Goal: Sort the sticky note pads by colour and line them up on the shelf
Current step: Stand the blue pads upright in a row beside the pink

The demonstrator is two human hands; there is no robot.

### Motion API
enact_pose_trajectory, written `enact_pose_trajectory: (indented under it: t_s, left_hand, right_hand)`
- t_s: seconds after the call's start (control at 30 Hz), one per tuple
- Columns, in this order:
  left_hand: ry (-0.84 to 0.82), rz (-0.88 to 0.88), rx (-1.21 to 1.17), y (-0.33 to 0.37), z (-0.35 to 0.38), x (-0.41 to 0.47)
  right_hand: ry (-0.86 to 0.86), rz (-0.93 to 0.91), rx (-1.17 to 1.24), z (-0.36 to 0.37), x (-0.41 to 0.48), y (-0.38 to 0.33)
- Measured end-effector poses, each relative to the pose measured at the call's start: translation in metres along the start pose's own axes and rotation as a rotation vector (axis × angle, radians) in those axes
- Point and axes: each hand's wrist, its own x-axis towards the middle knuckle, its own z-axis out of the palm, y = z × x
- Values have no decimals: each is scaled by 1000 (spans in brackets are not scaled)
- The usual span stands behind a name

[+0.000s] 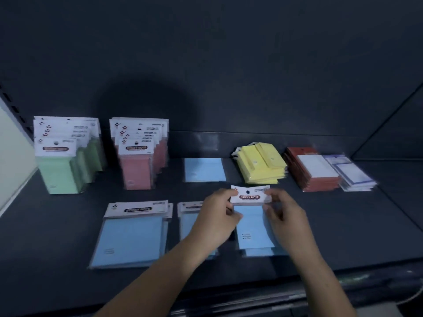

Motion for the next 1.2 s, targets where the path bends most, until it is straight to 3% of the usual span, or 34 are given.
enact_pose_trajectory:
  t_s: [0.3,0.43,0.6,0.7,0.8,0.93,1.1,1.2]
  left_hand:
    - [30,97,216,-6,18,9]
    - [232,56,281,-10,-5,30]
    - [185,-266,298,-22,-35,53]
    - [205,-303,98,-24,-40,57]
    - [363,-319,-88,-25,-45,58]
    - [566,-192,-279,-26,-56,48]
    - [504,-147,-499,-25,-75,23]
    - [434,-137,-528,-27,-96,4]
  right_hand:
    - [55,-111,-353,-6,4,8]
    - [-73,-168,-52,10,31,-15]
    - [-377,148,199,50,69,-44]
    - [-335,286,376,63,80,-52]
    - [-240,422,643,68,81,-55]
    - [-112,422,801,69,72,-54]
    - [-72,295,933,65,56,-62]
    - [-195,248,978,60,43,-69]
